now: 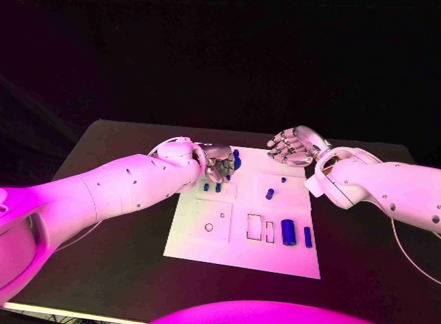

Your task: Assemble the parts on the task board

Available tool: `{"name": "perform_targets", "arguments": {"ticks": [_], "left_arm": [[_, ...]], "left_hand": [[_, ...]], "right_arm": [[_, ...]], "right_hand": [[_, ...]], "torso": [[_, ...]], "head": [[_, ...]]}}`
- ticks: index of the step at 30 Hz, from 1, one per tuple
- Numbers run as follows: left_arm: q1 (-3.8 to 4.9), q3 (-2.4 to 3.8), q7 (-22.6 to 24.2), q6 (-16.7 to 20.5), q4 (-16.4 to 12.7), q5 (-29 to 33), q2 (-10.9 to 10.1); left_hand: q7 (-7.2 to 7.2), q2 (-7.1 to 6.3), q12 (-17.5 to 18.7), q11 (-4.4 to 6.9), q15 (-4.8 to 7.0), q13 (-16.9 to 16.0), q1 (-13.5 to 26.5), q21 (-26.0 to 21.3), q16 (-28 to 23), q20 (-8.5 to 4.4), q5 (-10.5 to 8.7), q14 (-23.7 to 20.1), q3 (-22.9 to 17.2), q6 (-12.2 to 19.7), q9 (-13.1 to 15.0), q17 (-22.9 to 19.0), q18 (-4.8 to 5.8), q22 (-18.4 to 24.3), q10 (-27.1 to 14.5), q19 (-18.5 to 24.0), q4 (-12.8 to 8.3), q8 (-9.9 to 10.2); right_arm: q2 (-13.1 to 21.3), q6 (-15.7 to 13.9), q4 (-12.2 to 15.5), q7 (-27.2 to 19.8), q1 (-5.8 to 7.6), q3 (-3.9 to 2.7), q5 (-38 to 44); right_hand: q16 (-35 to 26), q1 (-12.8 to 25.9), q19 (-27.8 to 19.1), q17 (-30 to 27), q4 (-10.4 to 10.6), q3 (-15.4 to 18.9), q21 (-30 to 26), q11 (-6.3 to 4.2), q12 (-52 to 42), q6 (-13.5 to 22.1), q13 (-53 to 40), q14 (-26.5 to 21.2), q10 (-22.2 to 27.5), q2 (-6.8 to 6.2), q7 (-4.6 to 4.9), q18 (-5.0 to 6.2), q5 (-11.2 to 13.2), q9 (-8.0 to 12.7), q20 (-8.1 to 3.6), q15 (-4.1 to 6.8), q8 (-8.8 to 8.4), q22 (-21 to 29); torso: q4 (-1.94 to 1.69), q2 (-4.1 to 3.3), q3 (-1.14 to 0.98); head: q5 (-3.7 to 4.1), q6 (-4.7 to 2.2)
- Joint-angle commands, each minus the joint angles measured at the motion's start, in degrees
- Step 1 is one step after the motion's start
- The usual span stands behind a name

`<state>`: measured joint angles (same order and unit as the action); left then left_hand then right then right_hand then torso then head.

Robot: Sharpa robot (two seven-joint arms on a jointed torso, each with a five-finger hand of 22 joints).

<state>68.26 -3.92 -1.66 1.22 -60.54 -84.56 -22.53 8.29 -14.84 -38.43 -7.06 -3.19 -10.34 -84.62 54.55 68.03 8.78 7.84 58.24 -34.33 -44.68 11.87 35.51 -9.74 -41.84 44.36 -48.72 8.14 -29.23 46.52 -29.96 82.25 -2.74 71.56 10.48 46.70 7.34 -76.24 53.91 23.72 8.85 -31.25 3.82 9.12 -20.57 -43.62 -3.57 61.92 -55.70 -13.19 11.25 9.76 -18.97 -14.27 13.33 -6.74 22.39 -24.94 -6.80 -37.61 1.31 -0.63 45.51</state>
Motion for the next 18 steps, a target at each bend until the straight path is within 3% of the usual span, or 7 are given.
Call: {"name": "perform_targets", "arguments": {"ticks": [1, 18], "left_arm": [[-0.46, -0.17, -0.59, -1.32, 0.15, -0.19, 0.26], [-0.78, -0.18, 1.02, -2.82, 0.06, 0.99, 0.33]], "left_hand": [[-0.01, 0.59, 0.20, 0.00, 0.06, 0.14, 0.04, 0.48, 0.44, 0.02, 0.08, -0.27, -0.50, -0.55, -0.07, -0.14, -0.75, -0.23, 0.69, 0.49, -0.05, 0.32], [-0.82, 0.44, -0.08, 0.63, 0.54, 0.20, 1.25, 1.76, 2.74, -0.17, -0.27, 0.85, -0.97, -2.28, 0.25, 0.70, -0.79, -1.30, 1.75, 0.91, -0.70, 1.22]], "right_arm": [[-0.04, 0.46, 0.12, -0.56, 0.00, -0.01, 0.18], [-0.17, 0.45, 0.03, -0.69, 0.01, -0.01, 0.20]], "right_hand": [[-0.17, 0.01, -0.29, -0.08, 0.09, -0.28, -0.04, 0.06, 0.45, -0.49, 0.04, -0.09, -0.33, 0.08, 1.32, 0.58, -0.09, 0.07, 0.05, -0.16, -0.40, 0.09], [-0.21, 0.12, -0.33, -0.16, 0.10, -0.26, -0.03, 0.09, 0.59, -0.60, 0.03, -0.09, -0.49, 0.07, 1.41, 0.58, -0.16, 0.11, 0.06, -0.18, -0.48, 0.18]], "torso": [[-0.01, -0.01, 0.00], [-0.05, 0.00, 0.00]], "head": [[0.02, 0.04], [0.10, 0.23]]}}
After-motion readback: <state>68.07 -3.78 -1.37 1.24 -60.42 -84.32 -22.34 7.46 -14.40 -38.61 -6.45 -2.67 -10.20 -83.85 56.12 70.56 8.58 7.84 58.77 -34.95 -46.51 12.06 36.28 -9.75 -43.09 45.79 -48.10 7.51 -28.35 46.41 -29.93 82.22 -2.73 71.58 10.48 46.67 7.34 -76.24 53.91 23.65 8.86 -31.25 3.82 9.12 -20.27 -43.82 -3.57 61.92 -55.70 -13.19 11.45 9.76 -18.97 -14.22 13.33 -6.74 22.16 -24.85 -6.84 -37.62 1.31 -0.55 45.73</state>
